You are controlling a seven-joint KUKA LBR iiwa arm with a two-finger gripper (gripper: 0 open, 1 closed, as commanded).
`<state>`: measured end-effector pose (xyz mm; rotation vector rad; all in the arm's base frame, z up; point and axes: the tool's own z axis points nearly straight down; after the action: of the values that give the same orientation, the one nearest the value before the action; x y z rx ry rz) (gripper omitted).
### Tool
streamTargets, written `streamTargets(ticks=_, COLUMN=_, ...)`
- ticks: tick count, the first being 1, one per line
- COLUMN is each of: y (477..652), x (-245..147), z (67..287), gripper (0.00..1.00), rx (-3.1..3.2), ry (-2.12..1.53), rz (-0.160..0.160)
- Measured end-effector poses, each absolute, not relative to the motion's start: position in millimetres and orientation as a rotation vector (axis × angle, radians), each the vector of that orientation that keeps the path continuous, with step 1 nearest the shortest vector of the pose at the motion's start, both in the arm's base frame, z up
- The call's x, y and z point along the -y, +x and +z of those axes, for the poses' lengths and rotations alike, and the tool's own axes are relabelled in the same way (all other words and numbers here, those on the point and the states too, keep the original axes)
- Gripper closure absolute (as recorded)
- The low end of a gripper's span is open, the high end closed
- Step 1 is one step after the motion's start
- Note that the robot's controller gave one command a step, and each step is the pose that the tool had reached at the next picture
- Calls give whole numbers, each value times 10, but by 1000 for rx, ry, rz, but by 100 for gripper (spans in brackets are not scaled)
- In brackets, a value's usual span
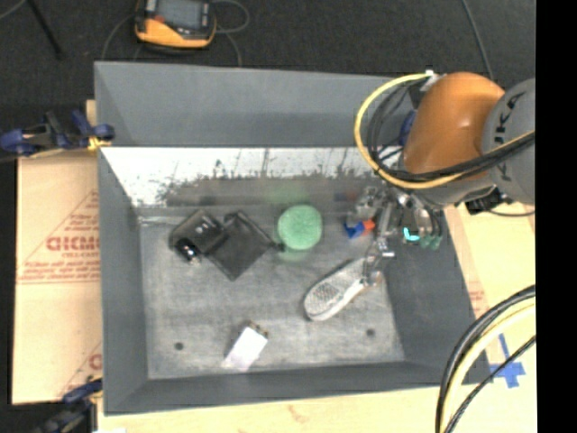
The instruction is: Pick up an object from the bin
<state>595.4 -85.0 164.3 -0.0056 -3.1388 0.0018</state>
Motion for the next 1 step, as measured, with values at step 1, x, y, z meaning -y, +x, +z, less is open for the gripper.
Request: streamTargets(ticks=1, y=5972, x=849, z=1682, gripper=0, rx=3146, ry=-3, rz=3)
